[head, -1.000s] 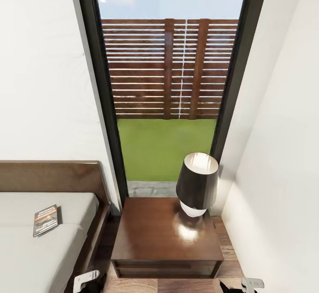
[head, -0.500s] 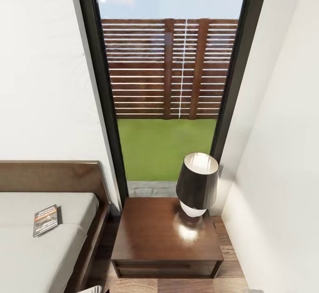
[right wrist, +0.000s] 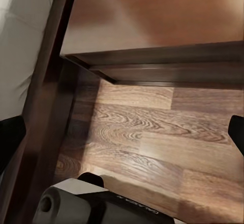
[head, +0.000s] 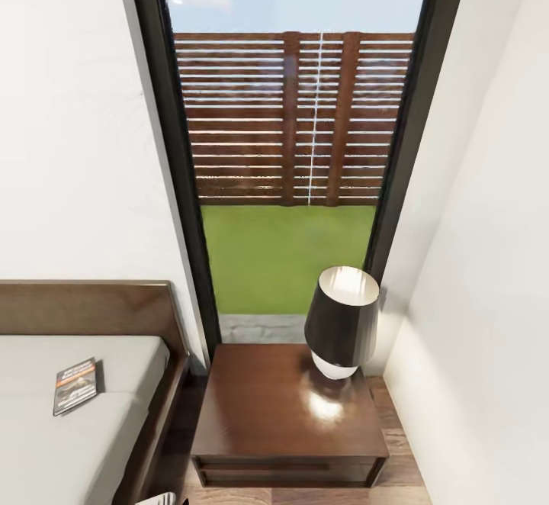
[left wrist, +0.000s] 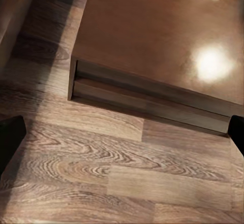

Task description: In the bedroom, move the book from the bed onto either nightstand, and place the two sandals side by side next to the bed.

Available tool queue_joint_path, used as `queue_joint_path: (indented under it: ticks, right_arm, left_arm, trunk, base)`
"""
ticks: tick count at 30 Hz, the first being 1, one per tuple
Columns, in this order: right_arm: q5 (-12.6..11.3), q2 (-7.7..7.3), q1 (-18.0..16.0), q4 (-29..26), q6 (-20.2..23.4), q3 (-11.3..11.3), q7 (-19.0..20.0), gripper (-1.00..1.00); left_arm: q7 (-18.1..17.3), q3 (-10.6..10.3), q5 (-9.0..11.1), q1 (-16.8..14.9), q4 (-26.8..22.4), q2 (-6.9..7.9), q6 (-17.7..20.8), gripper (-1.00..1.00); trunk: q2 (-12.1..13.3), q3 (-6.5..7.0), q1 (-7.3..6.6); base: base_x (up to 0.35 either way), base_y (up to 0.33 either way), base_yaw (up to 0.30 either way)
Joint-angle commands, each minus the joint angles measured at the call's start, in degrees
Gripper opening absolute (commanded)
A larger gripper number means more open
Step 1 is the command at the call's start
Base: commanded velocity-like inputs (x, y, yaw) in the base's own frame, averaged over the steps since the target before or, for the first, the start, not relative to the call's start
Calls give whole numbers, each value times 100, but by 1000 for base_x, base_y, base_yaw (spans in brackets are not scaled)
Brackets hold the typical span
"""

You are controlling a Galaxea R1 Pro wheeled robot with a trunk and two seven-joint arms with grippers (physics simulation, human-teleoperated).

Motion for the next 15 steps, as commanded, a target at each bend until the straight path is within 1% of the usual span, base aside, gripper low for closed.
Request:
queue_joint_path:
  ticks: [1,4,9,15]
  right_arm:
    - [-56,-2,-12,27,-13,3,38,100]
    - [-56,-2,-12,27,-13,3,38,100]
    - [-56,-2,-12,27,-13,3,38,100]
    - [-56,-2,-12,27,-13,3,38,100]
  left_arm:
    - [-22,50,-56,-6,5,-1,-24,100]
    - [-22,50,-56,-6,5,-1,-24,100]
    - [-22,50,-56,-6,5,-1,-24,100]
    - [-22,50,-56,-6,5,-8,-24,100]
  trunk:
    - [-8,-9,5]
    - [-8,-9,5]
    - [-8,-9,5]
    - [-8,-9,5]
  base:
    - [285,67,0]
    - [198,47,0]
    - [56,19,0]
    - [210,52,0]
